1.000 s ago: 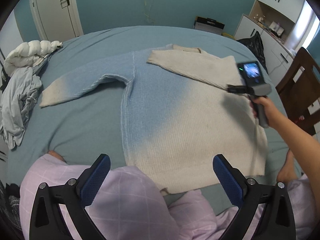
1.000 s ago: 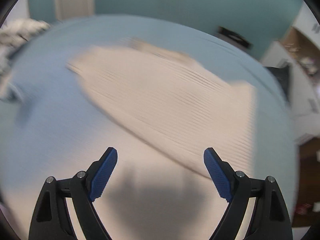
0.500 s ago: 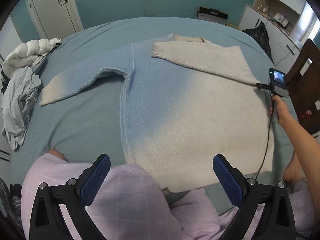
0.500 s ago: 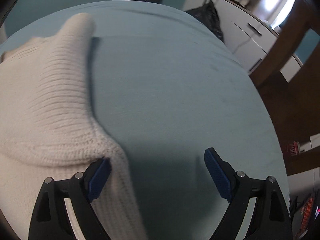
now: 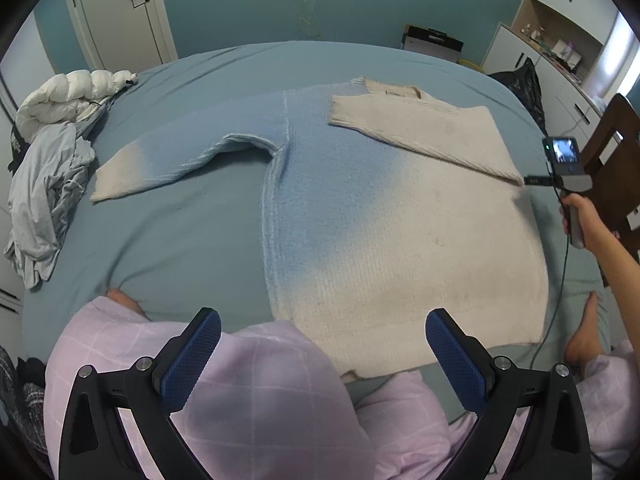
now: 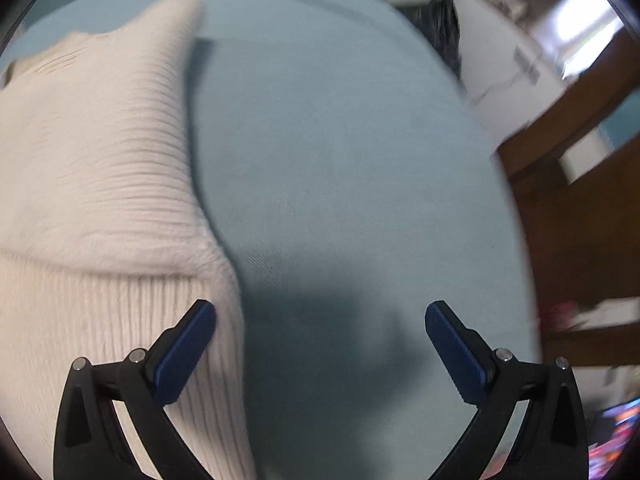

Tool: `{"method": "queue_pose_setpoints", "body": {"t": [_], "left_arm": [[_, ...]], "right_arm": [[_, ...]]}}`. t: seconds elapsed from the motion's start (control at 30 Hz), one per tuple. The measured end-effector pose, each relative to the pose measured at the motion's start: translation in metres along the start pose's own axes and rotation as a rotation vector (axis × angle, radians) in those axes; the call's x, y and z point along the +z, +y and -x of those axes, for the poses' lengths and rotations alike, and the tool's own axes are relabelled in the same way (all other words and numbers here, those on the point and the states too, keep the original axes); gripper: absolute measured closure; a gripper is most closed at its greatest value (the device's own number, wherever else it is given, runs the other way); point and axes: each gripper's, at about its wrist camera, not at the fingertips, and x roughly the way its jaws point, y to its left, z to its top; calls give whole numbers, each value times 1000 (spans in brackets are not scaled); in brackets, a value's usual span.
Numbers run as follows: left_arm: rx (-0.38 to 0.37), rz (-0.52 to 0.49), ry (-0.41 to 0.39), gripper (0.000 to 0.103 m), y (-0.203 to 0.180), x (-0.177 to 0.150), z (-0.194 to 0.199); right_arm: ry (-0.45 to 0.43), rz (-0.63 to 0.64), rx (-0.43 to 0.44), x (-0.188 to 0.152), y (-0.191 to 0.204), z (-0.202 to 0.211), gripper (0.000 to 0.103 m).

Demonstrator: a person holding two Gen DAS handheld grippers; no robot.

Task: Fold small clothes
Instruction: 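Open the right tool and move it to the cream side edge, then grasp the cream side edge with the right tool and fold it toward the center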

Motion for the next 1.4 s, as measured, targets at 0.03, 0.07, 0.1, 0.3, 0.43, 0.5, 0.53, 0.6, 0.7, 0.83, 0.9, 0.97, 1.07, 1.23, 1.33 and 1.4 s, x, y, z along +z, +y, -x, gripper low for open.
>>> {"method": "queue_pose_setpoints", "body": {"t": [0.03,0.07,0.1,0.3,0.43,0.5,0.53,0.6,0.7,0.83,0.9,0.97,1.07,1.23,1.33,1.4], "left_arm": [[1,5,0,0,3,-1,1],[1,10,2,0,4,-1,1],[1,17,6,0,6,-2,1],[-20,34,-1,0,14,-3,5],[-34,40,27,0,20,-6,-2],[-59,56,52,0,27,-8,-7],[-67,63,65,0,30,-8,-10],[-56,74,76,0,36,-10,-14],[-52,90,88,0,44,-10,-16],[-78,100,61,0,47,-10,-6],[-78,88,52,0,44,-11,-3],[-83,85,54,0,43,-12,-2],[-98,90,55,0,42,-12,0],[-87,75,43,0,36,-9,2],[-91,70,49,0,32,-7,1],[-88,68,49,0,30,-7,0]], "right_arm": [[-60,34,-49,-1,13,21,1],[-115,64,-72,4,29,46,1],[-156,92,-55,11,51,69,1],[-216,264,255,39,215,146,1],[-259,412,291,36,335,171,1],[-289,423,299,39,373,180,1],[-292,419,313,38,371,176,1],[-278,408,337,45,387,169,3],[-228,379,362,55,391,147,11],[-204,229,502,71,366,133,33],[-257,229,446,64,355,145,95],[-267,241,451,61,341,155,95],[-354,227,503,53,308,174,95],[-390,230,711,10,266,216,95],[-258,317,799,-11,283,207,73],[-181,328,858,-13,281,187,47]]}}
